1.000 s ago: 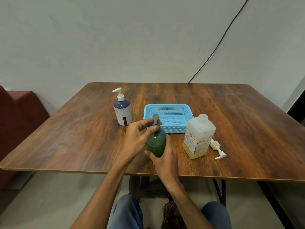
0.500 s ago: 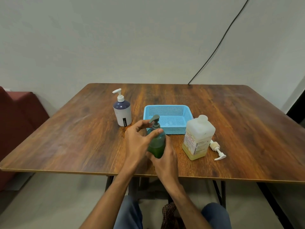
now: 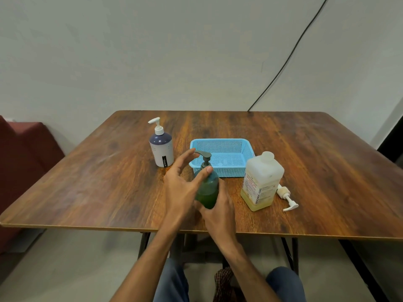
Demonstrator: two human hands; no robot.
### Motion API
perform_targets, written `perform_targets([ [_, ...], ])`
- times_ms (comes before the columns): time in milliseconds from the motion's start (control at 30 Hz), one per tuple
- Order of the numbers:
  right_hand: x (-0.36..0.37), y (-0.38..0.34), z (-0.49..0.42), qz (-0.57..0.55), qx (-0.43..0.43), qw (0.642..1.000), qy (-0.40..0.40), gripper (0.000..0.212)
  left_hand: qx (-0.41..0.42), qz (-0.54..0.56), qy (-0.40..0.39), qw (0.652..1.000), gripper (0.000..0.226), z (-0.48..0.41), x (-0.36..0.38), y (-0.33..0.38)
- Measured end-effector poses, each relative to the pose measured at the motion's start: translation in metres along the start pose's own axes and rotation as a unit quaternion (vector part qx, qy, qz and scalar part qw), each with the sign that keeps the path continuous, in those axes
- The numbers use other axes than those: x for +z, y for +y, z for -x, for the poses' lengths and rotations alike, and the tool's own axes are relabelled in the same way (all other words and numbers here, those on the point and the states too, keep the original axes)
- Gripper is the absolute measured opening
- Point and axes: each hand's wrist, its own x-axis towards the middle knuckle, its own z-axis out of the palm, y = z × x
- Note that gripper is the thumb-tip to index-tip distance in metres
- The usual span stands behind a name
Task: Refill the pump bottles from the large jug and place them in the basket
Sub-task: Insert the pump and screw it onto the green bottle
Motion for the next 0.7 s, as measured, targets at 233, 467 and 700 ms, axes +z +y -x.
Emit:
perform_targets([
  [233,0.003,0.003,0.0,-0.014,0.003,1.0,0.0,0.079,0.03,-0.036,0.078,0.996,0.023,0.009,0.013,0.01],
  [467,0.003,0.006,-0.001,-0.002,-0.002,1.0,0.001,0.083,0.009,-0.036,0.018,0.999,0.025,0.004,0.005,0.003],
  [700,0.002,0.005,0.001,-0.013,0.006,1.0,-0.008,0.083,0.015,-0.018,0.024,0.999,0.027,0.008,0.005,0.008],
])
